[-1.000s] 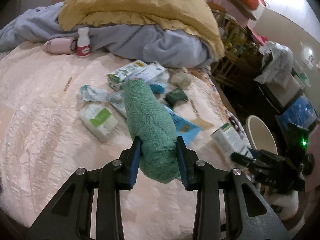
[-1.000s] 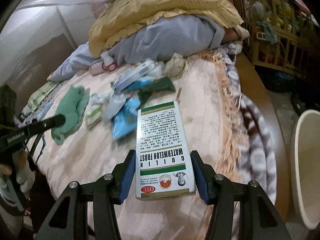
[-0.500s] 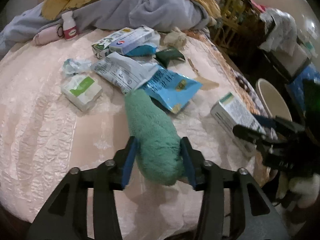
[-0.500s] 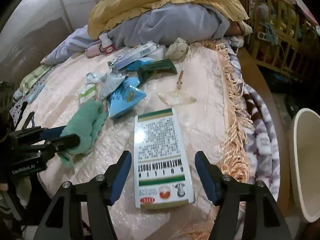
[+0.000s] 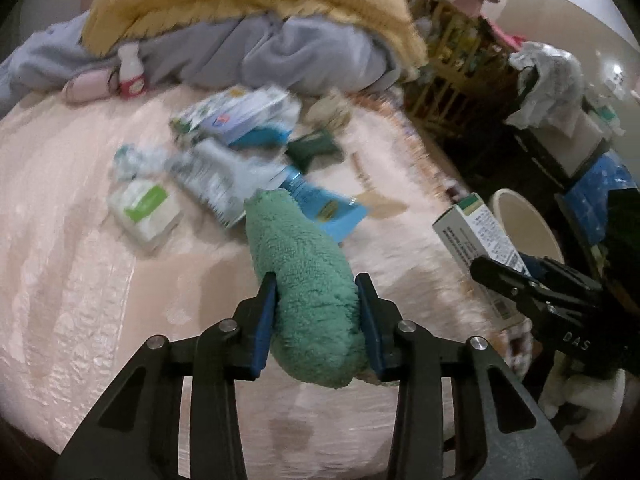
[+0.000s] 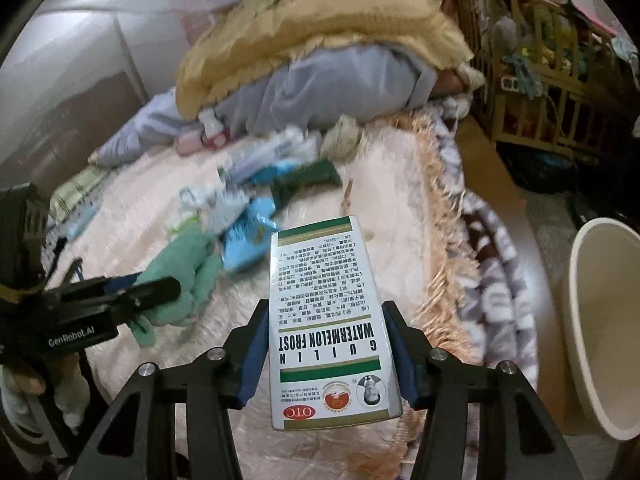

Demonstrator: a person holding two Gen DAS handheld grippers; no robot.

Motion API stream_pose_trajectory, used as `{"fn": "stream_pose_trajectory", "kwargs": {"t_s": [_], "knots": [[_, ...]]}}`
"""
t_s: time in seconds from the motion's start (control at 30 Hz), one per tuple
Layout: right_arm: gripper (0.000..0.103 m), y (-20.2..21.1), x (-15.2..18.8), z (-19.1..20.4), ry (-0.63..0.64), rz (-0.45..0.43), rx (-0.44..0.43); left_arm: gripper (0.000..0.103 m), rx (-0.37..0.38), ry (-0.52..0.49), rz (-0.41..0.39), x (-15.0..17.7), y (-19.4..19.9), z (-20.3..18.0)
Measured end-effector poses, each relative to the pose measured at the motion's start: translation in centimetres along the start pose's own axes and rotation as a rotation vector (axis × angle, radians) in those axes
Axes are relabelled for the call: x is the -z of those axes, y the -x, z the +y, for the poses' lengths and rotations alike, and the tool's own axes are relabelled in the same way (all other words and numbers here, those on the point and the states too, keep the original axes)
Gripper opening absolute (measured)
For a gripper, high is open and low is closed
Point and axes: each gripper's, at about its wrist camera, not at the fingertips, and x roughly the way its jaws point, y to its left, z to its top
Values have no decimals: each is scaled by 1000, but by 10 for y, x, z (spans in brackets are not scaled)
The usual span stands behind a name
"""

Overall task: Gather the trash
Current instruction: 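Carry the towel and box over the white bucket and open both tools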

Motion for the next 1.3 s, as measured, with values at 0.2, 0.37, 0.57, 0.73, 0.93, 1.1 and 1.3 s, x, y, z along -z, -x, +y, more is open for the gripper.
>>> {"fn": "stream_pose_trajectory", "kwargs": {"t_s": [0.2, 0.37, 0.57, 0.73, 0.93, 1.1, 1.3], "knots": [[52, 28, -6, -12, -35, -54, -1, 36, 34, -61, -38, -14, 10, -36], [52, 48, -8, -26, -60, -91, 21, 36, 52, -102, -62, -24, 10, -64], [52, 71, -8, -47, -99, -151, 59, 36, 74, -151, -74, -33, 5, -96], [52, 85, -6, -66, -136, -175, 88, 36, 99, -199, -78, -38, -3, -125], [52, 97, -1, -91, -178, -188, 130, 36, 128, -244, -72, -42, -16, -154], [52, 104, 3, -115, -216, -194, 170, 36, 145, -286, -63, -45, -28, -178], [52, 111, 10, -144, -269, -194, 208, 36, 168, -315, -40, -47, -47, -201]]}}
